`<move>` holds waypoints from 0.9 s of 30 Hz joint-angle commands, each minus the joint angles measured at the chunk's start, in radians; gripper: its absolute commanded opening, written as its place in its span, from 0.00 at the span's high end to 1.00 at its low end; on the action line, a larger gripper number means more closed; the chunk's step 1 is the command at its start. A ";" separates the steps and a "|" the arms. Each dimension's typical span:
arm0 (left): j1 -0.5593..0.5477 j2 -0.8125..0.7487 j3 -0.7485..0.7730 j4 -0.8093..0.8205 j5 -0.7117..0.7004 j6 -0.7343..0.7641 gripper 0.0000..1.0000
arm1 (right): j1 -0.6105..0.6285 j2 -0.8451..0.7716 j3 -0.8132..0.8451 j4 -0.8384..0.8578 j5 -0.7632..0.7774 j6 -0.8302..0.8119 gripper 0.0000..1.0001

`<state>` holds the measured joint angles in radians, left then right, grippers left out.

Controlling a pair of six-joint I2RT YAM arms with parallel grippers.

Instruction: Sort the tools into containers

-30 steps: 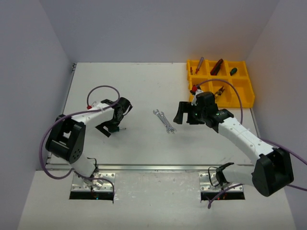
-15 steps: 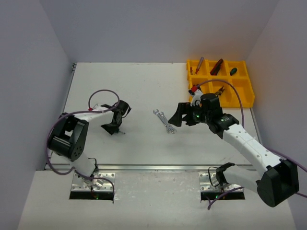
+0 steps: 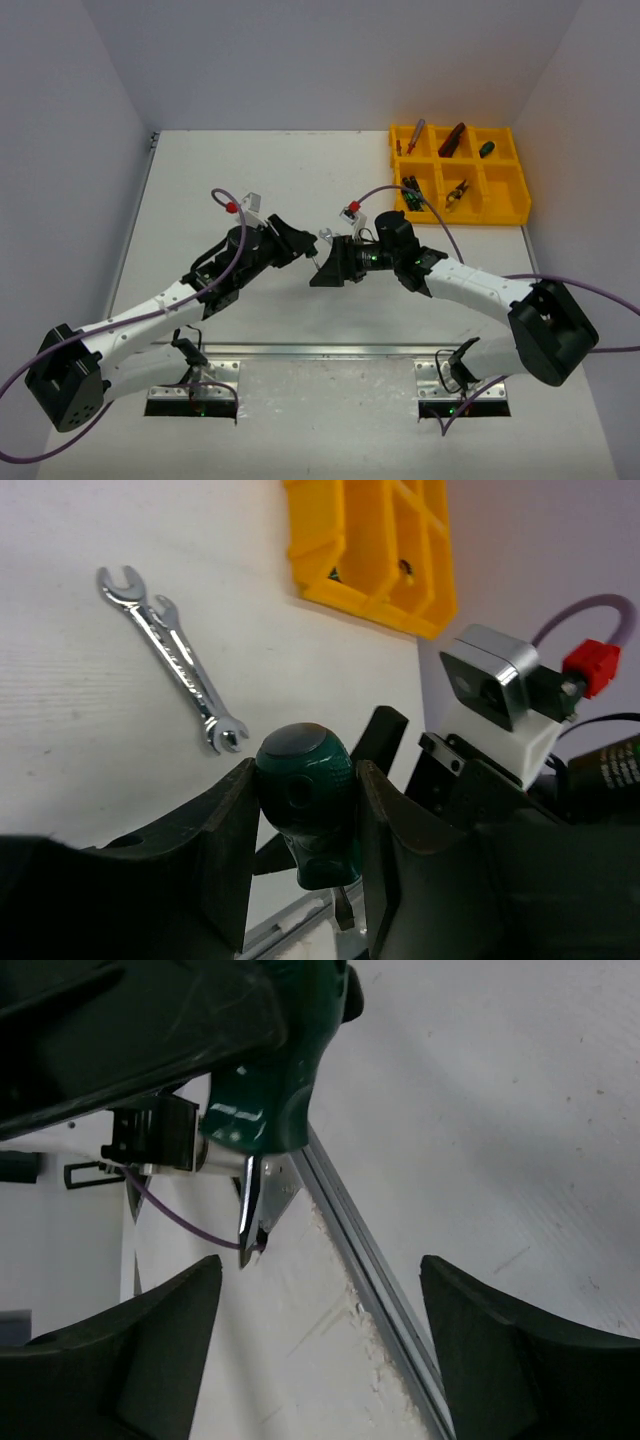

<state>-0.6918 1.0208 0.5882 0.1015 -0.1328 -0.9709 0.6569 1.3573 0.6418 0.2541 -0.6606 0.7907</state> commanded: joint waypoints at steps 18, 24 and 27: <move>-0.083 0.018 -0.050 0.232 0.110 0.027 1.00 | 0.013 -0.045 0.010 0.286 0.122 0.182 0.73; -0.083 -0.005 -0.042 0.204 0.070 0.044 1.00 | 0.013 -0.061 0.010 0.241 0.132 0.164 1.00; -0.084 -0.014 -0.030 0.177 0.045 0.060 0.98 | 0.013 -0.062 0.012 0.209 0.144 0.144 1.00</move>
<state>-0.7494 1.0380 0.5472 0.2984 -0.0993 -0.9390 0.6777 1.3337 0.6357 0.4095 -0.5859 0.9649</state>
